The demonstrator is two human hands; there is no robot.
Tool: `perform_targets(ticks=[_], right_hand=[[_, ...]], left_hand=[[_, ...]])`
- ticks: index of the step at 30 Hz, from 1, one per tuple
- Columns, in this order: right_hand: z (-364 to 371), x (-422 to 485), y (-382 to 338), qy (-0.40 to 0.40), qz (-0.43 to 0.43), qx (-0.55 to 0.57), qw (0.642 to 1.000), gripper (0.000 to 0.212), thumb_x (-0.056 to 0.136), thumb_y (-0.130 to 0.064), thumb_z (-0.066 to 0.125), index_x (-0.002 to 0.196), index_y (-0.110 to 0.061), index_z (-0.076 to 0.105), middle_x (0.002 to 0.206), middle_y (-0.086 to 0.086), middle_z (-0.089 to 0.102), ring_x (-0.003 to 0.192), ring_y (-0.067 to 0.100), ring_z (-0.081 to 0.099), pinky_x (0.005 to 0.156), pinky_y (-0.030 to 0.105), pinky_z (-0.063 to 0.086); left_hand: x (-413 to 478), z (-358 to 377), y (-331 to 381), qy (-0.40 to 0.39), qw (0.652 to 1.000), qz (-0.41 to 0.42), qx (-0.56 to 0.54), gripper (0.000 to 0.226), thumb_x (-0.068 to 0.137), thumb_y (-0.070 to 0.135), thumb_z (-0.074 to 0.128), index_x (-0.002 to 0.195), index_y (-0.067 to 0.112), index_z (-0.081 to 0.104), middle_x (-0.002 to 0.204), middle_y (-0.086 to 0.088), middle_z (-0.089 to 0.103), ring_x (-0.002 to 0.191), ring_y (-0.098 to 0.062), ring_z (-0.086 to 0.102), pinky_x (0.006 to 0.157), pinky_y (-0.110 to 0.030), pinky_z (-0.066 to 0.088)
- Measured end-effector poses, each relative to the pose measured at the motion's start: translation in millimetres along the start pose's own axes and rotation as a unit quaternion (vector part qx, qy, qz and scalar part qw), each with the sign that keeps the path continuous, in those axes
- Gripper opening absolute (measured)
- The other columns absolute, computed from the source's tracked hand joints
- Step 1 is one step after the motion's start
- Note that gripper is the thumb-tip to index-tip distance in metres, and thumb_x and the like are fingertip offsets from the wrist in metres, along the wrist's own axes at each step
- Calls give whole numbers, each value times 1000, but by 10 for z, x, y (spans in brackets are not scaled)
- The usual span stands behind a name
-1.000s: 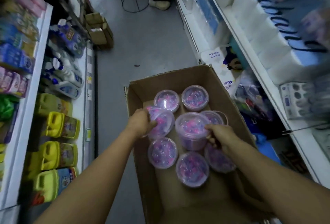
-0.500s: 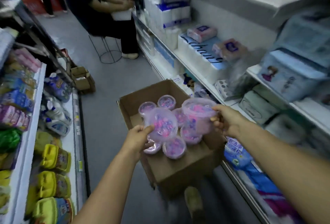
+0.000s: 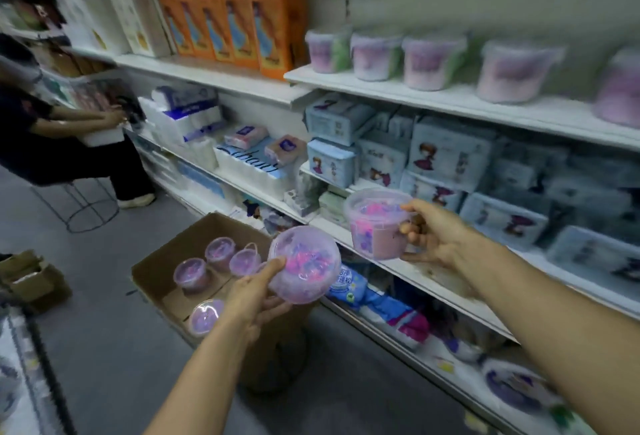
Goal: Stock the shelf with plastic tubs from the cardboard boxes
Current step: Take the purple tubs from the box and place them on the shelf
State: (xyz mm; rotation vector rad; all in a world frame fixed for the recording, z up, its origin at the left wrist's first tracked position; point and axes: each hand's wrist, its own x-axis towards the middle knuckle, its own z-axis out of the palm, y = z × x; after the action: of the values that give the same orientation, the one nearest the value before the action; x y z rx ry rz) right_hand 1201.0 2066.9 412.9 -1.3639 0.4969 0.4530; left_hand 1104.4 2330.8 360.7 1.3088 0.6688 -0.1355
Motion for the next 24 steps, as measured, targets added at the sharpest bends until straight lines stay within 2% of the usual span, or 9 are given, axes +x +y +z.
perform_targets(ticks=[2, 4, 6, 10, 13, 15, 17, 19, 24], right_hand=[[-386, -249, -64, 18, -17, 8, 1000, 27, 84, -28, 62, 61, -17, 51, 41, -4, 54, 30, 7, 43, 85, 47, 49], [-796, -520, -109, 31, -30, 8, 999, 27, 84, -29, 62, 61, -18, 51, 42, -4, 55, 31, 7, 45, 86, 48, 49], [-1239, -810, -132, 47, -43, -3, 998, 27, 84, -29, 62, 62, -17, 53, 45, -3, 54, 31, 7, 46, 78, 43, 51], [-2199, -1456, -104, 100, -68, -47, 992, 28, 82, -34, 64, 62, -16, 56, 47, -2, 59, 35, 8, 50, 61, 26, 41], [-2943, -1983, -61, 128, -77, -38, 988, 32, 84, -34, 63, 61, -14, 54, 45, -1, 59, 33, 8, 50, 50, 21, 32], [-3428, -2347, -24, 138, -85, -32, 986, 32, 86, -32, 60, 60, -13, 54, 43, -1, 58, 31, 7, 48, 49, 21, 28], [-3904, -2683, 6, 159, -98, -24, 982, 29, 85, -30, 60, 62, -14, 53, 44, -1, 58, 36, 8, 48, 51, 21, 29], [-4345, -3000, 15, 181, -109, -12, 977, 27, 84, -30, 60, 63, -15, 52, 45, -1, 59, 39, 9, 47, 52, 21, 31], [-5204, -3531, -36, 226, -137, 45, 964, 30, 86, -30, 57, 60, -17, 48, 42, -2, 58, 29, 7, 48, 54, 21, 33]], left_hand=[[-217, 359, -19, -33, 999, 10, 3, 34, 80, 29, 73, 105, 12, 58, 101, -18, 68, 83, -32, 71, 78, -45, 58], [-447, 726, -58, -55, 998, 23, 13, 42, 77, 32, 75, 109, 12, 55, 107, -22, 66, 86, -34, 70, 78, -46, 58], [-671, 1085, -131, -76, 996, 34, 25, 52, 73, 37, 78, 114, 16, 54, 112, -23, 63, 86, -35, 70, 72, -42, 59], [-1304, 1874, -366, -130, 990, 38, 45, 26, 84, 35, 68, 98, 15, 58, 97, -20, 66, 76, -30, 69, 60, -34, 59], [-1856, 2438, -596, -162, 986, 23, 36, 22, 89, 33, 62, 96, 12, 58, 88, -17, 64, 81, -29, 66, 67, -35, 58], [-2181, 2796, -768, -189, 981, 14, 31, 28, 88, 35, 62, 104, 12, 58, 92, -18, 64, 83, -31, 65, 76, -38, 56], [-2499, 3140, -929, -208, 977, 19, 39, 30, 87, 36, 63, 105, 13, 59, 91, -17, 63, 77, -30, 66, 79, -39, 56], [-2823, 3483, -1066, -227, 973, 16, 39, 37, 86, 38, 64, 112, 12, 58, 93, -19, 62, 81, -32, 66, 80, -39, 57], [-3324, 4144, -1251, -271, 962, 3, 36, 55, 82, 43, 67, 121, 6, 54, 108, -27, 59, 88, -32, 67, 62, -32, 61]])
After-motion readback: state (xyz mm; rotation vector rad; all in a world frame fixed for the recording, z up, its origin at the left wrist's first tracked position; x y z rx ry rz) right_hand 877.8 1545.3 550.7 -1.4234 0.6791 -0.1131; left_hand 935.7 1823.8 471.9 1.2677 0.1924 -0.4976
